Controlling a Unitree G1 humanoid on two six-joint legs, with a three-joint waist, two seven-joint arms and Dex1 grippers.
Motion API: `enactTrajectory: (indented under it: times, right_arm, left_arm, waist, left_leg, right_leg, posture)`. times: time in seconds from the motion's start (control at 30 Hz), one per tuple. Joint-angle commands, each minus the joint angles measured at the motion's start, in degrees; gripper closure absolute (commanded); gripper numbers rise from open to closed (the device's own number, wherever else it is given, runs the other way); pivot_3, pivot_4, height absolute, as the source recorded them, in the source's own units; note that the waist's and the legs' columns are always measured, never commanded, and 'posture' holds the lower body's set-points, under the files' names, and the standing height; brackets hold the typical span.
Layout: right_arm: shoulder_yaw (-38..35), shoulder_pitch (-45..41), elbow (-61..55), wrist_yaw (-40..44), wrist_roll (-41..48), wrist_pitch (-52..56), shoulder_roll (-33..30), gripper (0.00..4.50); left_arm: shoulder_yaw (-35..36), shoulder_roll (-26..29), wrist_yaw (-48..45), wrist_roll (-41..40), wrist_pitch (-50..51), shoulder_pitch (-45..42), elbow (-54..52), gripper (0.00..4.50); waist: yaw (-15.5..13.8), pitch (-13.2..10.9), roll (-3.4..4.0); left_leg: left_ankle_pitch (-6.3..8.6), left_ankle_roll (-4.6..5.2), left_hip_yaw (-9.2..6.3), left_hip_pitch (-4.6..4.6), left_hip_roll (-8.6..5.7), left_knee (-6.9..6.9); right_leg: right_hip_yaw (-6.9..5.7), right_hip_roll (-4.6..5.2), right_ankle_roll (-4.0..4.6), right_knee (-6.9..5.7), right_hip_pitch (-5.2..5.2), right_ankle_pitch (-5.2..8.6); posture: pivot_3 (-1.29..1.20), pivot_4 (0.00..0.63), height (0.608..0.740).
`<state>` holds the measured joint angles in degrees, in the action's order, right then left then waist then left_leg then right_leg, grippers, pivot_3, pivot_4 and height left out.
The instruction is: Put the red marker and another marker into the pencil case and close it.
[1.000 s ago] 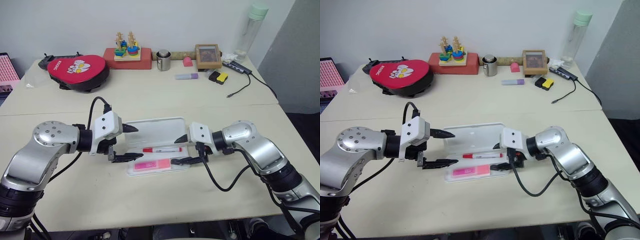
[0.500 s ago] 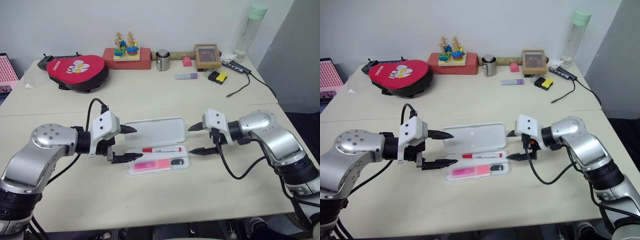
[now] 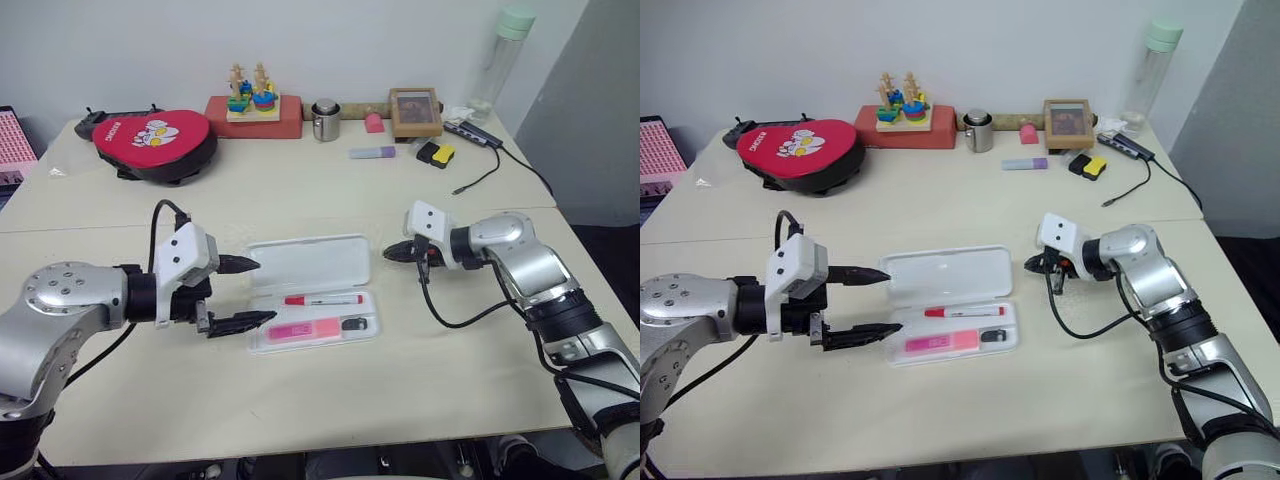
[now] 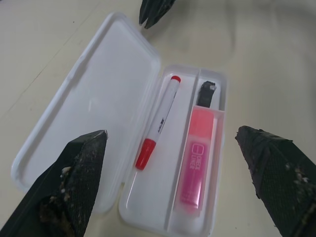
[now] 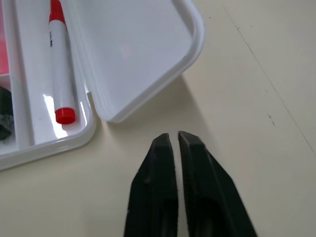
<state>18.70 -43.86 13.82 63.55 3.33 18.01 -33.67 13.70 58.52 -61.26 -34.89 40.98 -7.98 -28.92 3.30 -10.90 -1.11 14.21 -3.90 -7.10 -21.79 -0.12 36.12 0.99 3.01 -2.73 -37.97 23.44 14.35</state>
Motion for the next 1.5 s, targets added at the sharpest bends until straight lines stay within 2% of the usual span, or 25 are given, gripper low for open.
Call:
enactTrajectory:
  times: [0.03,0.2,0.47,0.6,0.97,1.27,1.5]
  right_arm:
    - [-0.9,-2.7,2.3,-0.9,-0.9,-3.1,1.8,4.47]
    - [-0.9,-6.9,8.1,-1.1,-1.6,-6.6,5.7,4.47]
    - [-1.6,-8.7,9.8,2.8,-0.7,-7.7,6.1,4.47]
    - [-1.0,-6.4,2.6,10.1,2.3,-4.0,3.4,4.47]
    - [-0.7,-3.2,-11.1,15.6,6.4,3.9,-1.6,4.47]
    - [0.6,-1.5,-17.9,17.0,7.8,7.1,-2.5,4.47]
    - [3.2,1.1,-21.5,15.7,7.3,8.2,-2.0,4.47]
  left_arm:
    - [5.1,0.8,1.8,-2.1,1.7,1.3,-3.0,0.0]
    - [4.6,-3.4,8.4,-3.4,3.4,1.8,-6.3,0.0]
    - [4.7,-3.3,10.0,-4.0,3.7,2.2,-6.6,0.0]
    - [4.6,-3.1,9.8,-3.9,3.3,2.1,-6.0,0.0]
    - [6.2,-0.4,6.3,-4.9,3.1,2.3,-4.6,0.0]
    - [9.6,4.5,-0.4,-5.3,2.4,7.6,-4.8,0.0]
    - [9.3,4.5,0.1,-5.7,2.1,7.2,-4.6,0.0]
  waist:
    - [0.0,0.0,0.0]
    - [0.0,0.0,0.0]
    - [0.0,0.0,0.0]
    - [-0.1,0.0,0.01]
    - [-0.1,0.0,0.01]
    - [0.0,0.0,0.02]
    - [-0.1,0.0,0.02]
  left_leg:
    - [0.0,0.0,0.0,0.01,0.01,0.0]
    - [0.0,-0.01,0.0,0.01,0.0,0.02]
    - [0.0,-0.01,-0.01,0.0,0.0,-0.01]
    - [0.0,-0.01,-0.03,0.0,0.0,-0.01]
    - [0.0,-0.01,-0.02,0.01,0.0,-0.01]
    - [0.0,-0.01,-0.01,0.01,0.02,-0.01]
    - [0.0,-0.01,-0.01,0.0,0.01,-0.01]
  right_leg:
    - [0.0,0.0,0.0,-0.01,0.0,0.0]
    - [0.0,0.0,0.02,-0.01,0.0,-0.01]
    - [0.0,0.0,0.03,0.0,0.0,-0.02]
    - [-0.02,0.0,0.03,-0.01,0.0,-0.02]
    - [-0.01,0.0,0.02,-0.01,0.0,-0.01]
    - [-0.02,-0.01,-0.03,-0.01,0.02,0.02]
    - [-0.02,0.0,-0.13,0.0,0.01,0.09]
  posture:
    - [0.0,0.15,0.74]
    - [0.0,0.15,0.74]
    - [0.0,0.15,0.74]
    - [0.0,0.15,0.74]
    - [0.0,0.15,0.74]
    - [0.0,0.15,0.74]
    - [0.0,0.15,0.74]
